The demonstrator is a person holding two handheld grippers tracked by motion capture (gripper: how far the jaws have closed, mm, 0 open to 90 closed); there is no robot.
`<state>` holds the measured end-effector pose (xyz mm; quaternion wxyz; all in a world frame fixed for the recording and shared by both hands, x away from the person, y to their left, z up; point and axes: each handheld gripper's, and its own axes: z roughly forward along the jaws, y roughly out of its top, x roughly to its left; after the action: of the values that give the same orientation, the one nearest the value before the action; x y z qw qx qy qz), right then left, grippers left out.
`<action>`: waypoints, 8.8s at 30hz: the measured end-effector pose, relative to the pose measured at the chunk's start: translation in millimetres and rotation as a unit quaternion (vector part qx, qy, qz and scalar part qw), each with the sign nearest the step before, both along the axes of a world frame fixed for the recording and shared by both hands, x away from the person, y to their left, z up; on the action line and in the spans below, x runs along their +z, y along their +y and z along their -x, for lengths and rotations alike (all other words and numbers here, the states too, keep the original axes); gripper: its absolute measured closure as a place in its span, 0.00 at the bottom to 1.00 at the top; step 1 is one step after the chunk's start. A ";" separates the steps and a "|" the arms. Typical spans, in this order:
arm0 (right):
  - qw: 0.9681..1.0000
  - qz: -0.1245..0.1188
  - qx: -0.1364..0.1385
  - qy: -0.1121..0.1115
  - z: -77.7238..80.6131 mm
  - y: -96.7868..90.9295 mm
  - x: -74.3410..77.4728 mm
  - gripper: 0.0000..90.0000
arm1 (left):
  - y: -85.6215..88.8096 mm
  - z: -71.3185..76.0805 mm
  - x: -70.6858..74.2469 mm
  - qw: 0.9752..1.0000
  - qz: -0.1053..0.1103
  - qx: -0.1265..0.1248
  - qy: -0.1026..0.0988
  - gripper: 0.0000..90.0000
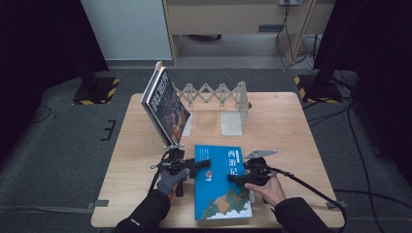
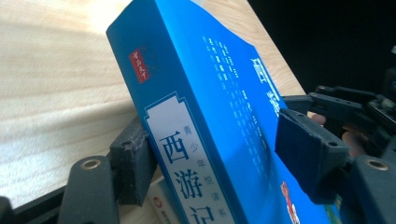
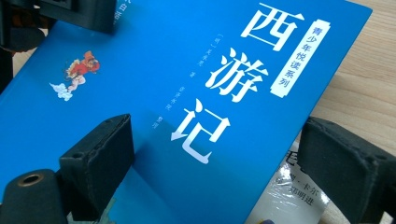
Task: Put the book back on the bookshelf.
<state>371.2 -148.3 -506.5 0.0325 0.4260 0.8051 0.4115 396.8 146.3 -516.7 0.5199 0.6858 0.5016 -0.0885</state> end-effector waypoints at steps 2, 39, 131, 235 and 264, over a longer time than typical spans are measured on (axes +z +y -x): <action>1.000 -0.005 0.000 0.003 -0.3 -2.1 0.4 0.12 | -0.8 0.8 4.5 1.000 0.009 -0.002 -0.007 0.35; 1.000 0.010 0.010 -0.005 1.0 2.4 -1.6 0.11 | -18.8 1.3 -16.8 0.999 0.008 -0.030 0.029 0.25; 0.990 -0.032 -0.088 -0.106 -13.5 -68.5 27.3 0.15 | 15.3 16.8 150.7 0.981 -0.004 0.009 -0.195 0.69; 0.986 0.048 -0.098 -0.126 -22.6 -85.9 17.0 0.18 | -39.2 -49.1 104.9 0.902 -0.135 0.229 -0.339 0.67; 0.986 0.058 -0.093 -0.123 -23.3 -84.4 15.7 0.18 | -16.8 -15.4 85.9 0.905 -0.138 0.213 -0.341 0.65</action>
<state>394.6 -232.7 -490.8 0.1940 0.4424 0.7743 0.4088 412.2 129.5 -430.8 0.5657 0.6159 0.4349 0.3340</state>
